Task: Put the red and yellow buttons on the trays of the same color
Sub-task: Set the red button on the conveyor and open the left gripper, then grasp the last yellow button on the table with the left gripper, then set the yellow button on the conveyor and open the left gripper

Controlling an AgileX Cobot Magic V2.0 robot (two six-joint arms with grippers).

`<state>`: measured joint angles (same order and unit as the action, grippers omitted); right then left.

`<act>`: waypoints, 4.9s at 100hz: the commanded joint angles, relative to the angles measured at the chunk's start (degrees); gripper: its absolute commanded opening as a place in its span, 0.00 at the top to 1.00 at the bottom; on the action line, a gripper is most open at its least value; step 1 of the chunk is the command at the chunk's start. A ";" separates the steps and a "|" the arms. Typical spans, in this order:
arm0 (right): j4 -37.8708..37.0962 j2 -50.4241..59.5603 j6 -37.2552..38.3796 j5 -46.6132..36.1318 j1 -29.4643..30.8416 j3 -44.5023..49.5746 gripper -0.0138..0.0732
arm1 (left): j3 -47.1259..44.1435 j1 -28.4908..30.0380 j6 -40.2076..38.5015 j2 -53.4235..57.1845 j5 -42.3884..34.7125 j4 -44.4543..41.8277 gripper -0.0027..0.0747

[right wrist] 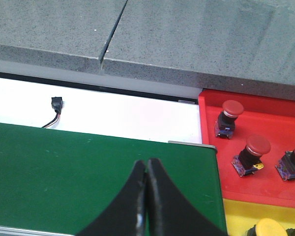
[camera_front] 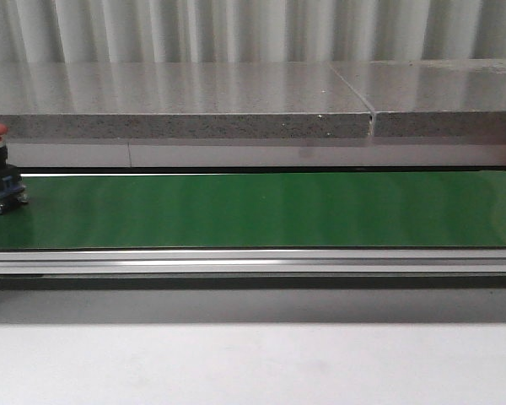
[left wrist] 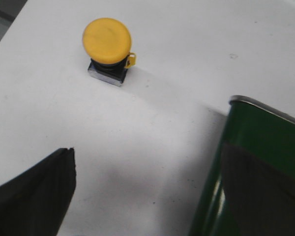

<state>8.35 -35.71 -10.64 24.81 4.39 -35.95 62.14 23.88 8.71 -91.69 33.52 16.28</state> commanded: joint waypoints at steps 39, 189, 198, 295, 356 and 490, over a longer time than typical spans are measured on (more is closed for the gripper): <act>0.22 0.24 -0.24 -4.27 -0.02 -1.41 0.92 | 6.57 1.23 -0.56 -8.35 -8.82 1.18 0.23; 0.22 0.24 -0.24 -4.27 -0.02 -1.41 0.92 | 25.00 0.42 -0.20 -10.28 5.07 0.42 0.99; 0.22 0.24 -0.24 -4.27 -0.02 -1.41 0.92 | 24.77 -0.42 -0.06 -6.57 6.99 0.42 0.99; 0.22 0.24 -0.24 -4.27 -0.02 -1.41 0.92 | -0.91 -18.41 1.46 9.63 -0.43 1.28 0.99; 0.22 0.24 -0.24 -4.27 -0.02 -1.41 0.92 | -1.86 -18.41 1.46 6.25 2.25 1.43 0.68; 0.22 0.24 -0.24 -4.27 -0.02 -1.41 0.92 | -20.45 -23.98 16.09 51.27 -3.70 10.82 0.27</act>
<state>8.35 -35.71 -10.64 24.81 4.39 -35.95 42.38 0.36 24.71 -43.73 34.02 25.53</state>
